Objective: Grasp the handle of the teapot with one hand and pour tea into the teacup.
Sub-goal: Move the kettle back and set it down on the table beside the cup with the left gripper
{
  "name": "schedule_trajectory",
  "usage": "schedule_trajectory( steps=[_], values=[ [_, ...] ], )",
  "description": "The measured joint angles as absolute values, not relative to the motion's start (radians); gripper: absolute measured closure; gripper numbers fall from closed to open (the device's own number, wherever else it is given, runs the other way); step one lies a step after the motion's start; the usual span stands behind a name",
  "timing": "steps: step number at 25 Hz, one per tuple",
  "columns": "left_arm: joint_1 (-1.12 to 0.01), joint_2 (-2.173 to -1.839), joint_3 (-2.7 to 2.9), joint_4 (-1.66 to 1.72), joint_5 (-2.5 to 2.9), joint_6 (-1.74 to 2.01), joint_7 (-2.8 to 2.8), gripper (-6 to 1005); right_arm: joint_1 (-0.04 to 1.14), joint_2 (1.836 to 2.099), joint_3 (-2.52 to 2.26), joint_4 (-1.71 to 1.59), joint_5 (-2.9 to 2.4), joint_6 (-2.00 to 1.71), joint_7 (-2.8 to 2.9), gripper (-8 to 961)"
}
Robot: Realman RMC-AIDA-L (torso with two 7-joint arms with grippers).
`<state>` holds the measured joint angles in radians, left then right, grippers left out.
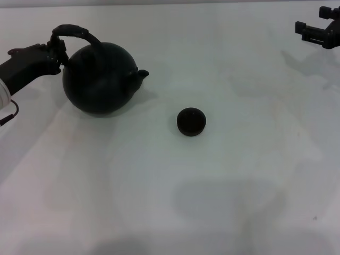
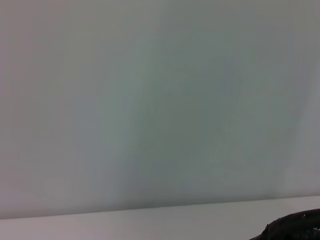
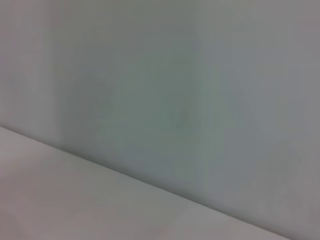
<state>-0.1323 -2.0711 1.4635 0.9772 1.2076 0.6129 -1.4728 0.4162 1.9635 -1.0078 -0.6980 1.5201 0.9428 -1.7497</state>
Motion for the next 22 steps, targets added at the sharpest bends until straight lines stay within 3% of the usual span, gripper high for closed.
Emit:
schedule_trajectory(
  steps=[18, 22],
  values=[
    [-0.159, -2.070, 1.449, 0.986, 1.306, 0.592, -1.560, 822, 0.415, 1.964, -1.004, -0.698, 1.520, 0.943, -1.749, 169],
    [-0.160, -2.071, 1.446, 0.988, 1.306, 0.592, -1.555, 753, 0.419, 1.963, -1.004, -0.698, 1.520, 0.942, -1.749, 169]
  ],
)
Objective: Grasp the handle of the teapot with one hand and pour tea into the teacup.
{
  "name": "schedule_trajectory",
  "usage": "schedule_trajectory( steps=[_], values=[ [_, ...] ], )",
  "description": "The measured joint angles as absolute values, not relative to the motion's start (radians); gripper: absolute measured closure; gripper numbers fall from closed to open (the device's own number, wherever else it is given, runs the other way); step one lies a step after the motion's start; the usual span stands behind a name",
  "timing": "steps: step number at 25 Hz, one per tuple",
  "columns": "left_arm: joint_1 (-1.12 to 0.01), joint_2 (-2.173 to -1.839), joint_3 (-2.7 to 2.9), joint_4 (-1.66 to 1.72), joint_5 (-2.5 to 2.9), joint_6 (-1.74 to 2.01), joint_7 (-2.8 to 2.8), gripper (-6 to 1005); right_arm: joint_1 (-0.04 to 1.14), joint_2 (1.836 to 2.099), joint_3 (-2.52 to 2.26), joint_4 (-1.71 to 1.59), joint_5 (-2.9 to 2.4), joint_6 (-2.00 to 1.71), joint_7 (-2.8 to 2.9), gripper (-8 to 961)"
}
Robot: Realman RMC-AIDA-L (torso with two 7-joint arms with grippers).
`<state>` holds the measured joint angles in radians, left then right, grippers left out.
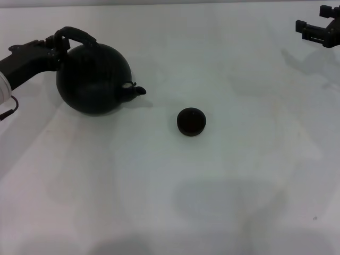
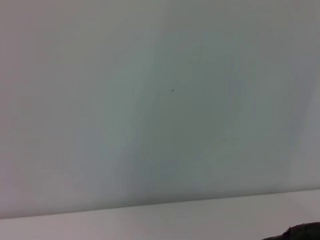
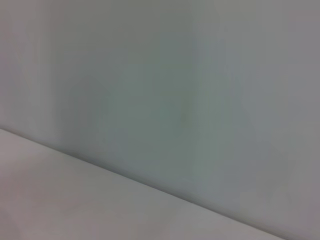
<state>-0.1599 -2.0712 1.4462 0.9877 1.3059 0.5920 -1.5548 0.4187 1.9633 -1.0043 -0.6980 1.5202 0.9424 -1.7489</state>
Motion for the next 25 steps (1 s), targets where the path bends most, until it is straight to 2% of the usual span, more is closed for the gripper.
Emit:
schedule_trajectory(
  steps=[18, 23, 25],
  values=[
    [-0.139, -2.073, 1.446, 1.017, 1.305, 0.654, -1.539, 376, 0.411, 1.960, -1.002, -0.702, 1.520, 0.947, -1.749, 169],
    [-0.086, -2.077, 1.443, 1.046, 1.299, 0.688, -1.490, 152, 0.409, 1.962, -1.002, -0.704, 1.520, 0.949, -1.749, 169],
    [-0.059, -2.078, 1.443, 1.067, 1.297, 0.694, -1.475, 149, 0.409, 1.962, -1.002, -0.704, 1.520, 0.949, -1.749, 169]
  ],
)
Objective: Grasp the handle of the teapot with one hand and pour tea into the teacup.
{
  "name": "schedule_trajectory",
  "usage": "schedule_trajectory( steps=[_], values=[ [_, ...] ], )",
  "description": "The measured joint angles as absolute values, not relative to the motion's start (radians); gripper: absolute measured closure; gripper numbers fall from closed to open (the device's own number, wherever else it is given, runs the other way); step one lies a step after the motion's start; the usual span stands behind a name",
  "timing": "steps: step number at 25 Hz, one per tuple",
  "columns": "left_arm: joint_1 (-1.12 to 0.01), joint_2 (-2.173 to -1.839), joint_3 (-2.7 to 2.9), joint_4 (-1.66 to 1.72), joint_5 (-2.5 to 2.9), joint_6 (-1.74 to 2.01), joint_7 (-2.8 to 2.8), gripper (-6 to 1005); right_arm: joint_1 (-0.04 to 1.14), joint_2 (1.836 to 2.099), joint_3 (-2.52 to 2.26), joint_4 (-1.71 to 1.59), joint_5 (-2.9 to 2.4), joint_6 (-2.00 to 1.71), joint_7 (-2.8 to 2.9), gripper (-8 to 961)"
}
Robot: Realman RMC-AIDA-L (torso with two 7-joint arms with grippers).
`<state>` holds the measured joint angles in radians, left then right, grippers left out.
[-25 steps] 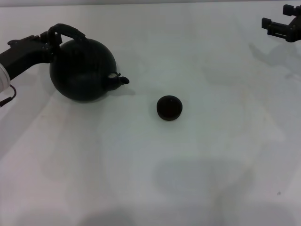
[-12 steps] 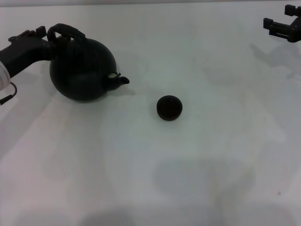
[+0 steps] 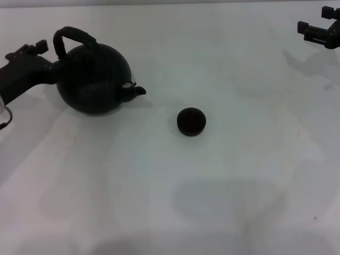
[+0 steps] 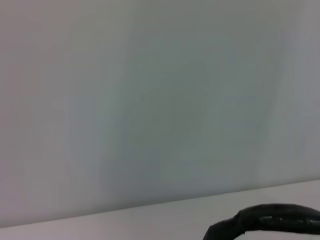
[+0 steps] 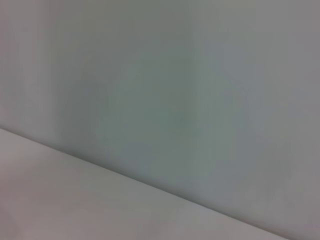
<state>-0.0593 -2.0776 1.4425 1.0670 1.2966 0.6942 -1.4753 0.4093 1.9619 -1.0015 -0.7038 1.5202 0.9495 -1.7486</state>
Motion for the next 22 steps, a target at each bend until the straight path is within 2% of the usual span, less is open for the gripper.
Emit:
schedule_trajectory(
  steps=[6, 14, 19, 22],
  values=[
    [0.019, -2.078, 1.429, 1.094, 1.256, 0.758, -1.391, 140, 0.407, 1.962, -1.001, -0.704, 1.520, 0.952, -1.749, 169],
    [0.114, -2.078, 1.243, 0.940, 0.968, 1.188, -1.056, 143, 0.383, 1.956, -1.000, -0.722, 1.522, 0.953, -1.749, 169],
    [0.106, -2.075, 1.059, 0.708, 0.855, 1.412, -0.914, 145, 0.347, 1.957, -0.998, -0.751, 1.529, 0.953, -1.753, 169],
    [0.085, -2.072, 0.929, 0.600, 0.855, 1.461, -0.887, 146, 0.319, 1.970, -0.979, -0.776, 1.533, 0.957, -1.766, 169]
  ],
)
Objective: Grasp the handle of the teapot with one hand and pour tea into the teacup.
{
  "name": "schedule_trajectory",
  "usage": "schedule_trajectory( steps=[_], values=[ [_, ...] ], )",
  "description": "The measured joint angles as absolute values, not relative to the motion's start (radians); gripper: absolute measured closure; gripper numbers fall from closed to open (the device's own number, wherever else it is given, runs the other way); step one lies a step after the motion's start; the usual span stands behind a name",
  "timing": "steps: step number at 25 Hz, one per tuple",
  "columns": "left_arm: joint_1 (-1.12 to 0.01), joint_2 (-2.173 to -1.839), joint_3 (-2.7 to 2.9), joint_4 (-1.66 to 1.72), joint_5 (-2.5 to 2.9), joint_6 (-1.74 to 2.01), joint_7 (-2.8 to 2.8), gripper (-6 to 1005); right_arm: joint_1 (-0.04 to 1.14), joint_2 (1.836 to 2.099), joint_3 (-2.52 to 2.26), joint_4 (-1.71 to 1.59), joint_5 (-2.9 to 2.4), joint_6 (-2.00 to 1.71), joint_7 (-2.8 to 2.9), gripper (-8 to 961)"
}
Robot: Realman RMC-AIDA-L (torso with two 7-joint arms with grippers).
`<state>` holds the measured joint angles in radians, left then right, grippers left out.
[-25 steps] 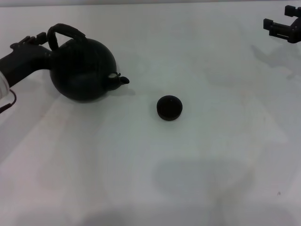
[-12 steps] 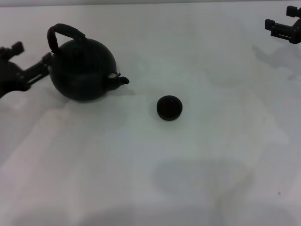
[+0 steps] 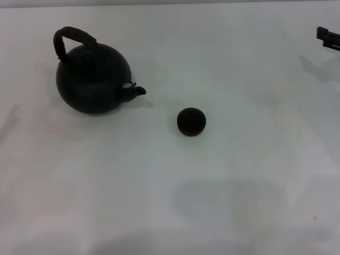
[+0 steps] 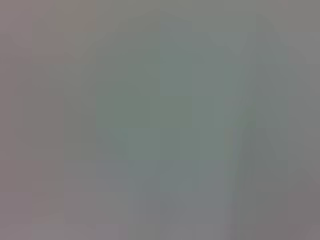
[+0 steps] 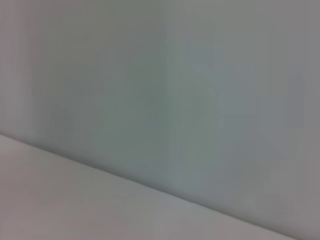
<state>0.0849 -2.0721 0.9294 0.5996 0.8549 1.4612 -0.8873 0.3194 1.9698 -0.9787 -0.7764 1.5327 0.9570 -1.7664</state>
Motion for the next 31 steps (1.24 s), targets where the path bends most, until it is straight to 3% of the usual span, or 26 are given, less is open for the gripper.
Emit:
schedule_trajectory(
  steps=[5, 20, 31],
  values=[
    [0.040, -2.070, 0.750, 0.473, 0.858, 1.445, -0.849, 148, 0.283, 2.008, -0.838, -0.763, 1.599, 1.085, -1.856, 169],
    [-0.041, -2.062, 0.684, 0.434, 0.879, 1.290, -0.783, 150, 0.255, 2.010, -0.735, -0.177, 2.105, 1.378, -2.541, 169],
    [-0.054, -2.071, 0.686, 0.436, 0.899, 1.299, -0.755, 152, 0.254, 2.011, -0.679, -0.134, 2.109, 1.384, -2.642, 169]
  ],
)
